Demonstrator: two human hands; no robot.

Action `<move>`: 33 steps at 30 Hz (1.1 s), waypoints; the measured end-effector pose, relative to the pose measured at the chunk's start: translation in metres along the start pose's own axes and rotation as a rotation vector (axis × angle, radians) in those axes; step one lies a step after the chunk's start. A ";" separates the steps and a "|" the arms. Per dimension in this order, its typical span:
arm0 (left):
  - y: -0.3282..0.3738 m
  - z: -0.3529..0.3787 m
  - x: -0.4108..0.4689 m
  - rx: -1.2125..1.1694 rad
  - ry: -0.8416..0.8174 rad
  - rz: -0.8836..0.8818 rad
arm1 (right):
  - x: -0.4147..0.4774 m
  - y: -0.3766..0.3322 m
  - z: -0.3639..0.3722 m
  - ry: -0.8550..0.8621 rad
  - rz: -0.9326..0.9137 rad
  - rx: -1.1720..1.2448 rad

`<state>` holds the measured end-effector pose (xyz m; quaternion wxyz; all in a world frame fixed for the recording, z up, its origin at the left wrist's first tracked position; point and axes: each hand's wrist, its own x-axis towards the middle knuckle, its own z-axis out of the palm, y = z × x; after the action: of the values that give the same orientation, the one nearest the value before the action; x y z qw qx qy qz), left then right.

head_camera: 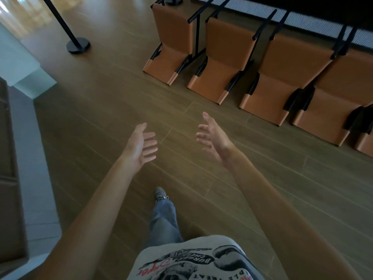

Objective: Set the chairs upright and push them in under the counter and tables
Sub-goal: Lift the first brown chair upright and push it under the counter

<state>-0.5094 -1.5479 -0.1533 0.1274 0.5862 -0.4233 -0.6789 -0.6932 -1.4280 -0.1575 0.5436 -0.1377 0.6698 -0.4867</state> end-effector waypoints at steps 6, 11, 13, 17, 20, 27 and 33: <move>0.068 -0.059 0.076 -0.038 -0.010 0.001 | 0.072 -0.053 0.059 0.038 -0.008 0.017; 0.129 -0.112 0.132 -0.084 -0.024 0.012 | 0.137 -0.106 0.117 0.046 -0.027 0.027; 0.150 -0.129 0.152 -0.094 -0.024 0.024 | 0.162 -0.124 0.136 0.031 -0.031 0.015; 0.182 -0.152 0.187 -0.124 -0.009 0.020 | 0.207 -0.151 0.164 0.017 -0.028 -0.030; 0.199 -0.160 0.212 -0.147 -0.006 0.019 | 0.238 -0.168 0.178 0.032 -0.015 -0.072; 0.243 -0.172 0.299 -0.231 0.043 0.021 | 0.328 -0.214 0.188 0.026 0.028 -0.046; 0.323 -0.155 0.374 -0.288 -0.008 0.016 | 0.423 -0.271 0.177 -0.026 0.069 0.062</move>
<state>-0.5782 -2.0607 -0.1701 0.2141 0.5558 -0.3267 -0.7339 -0.7909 -1.9507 -0.1802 0.5727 -0.1037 0.6516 -0.4865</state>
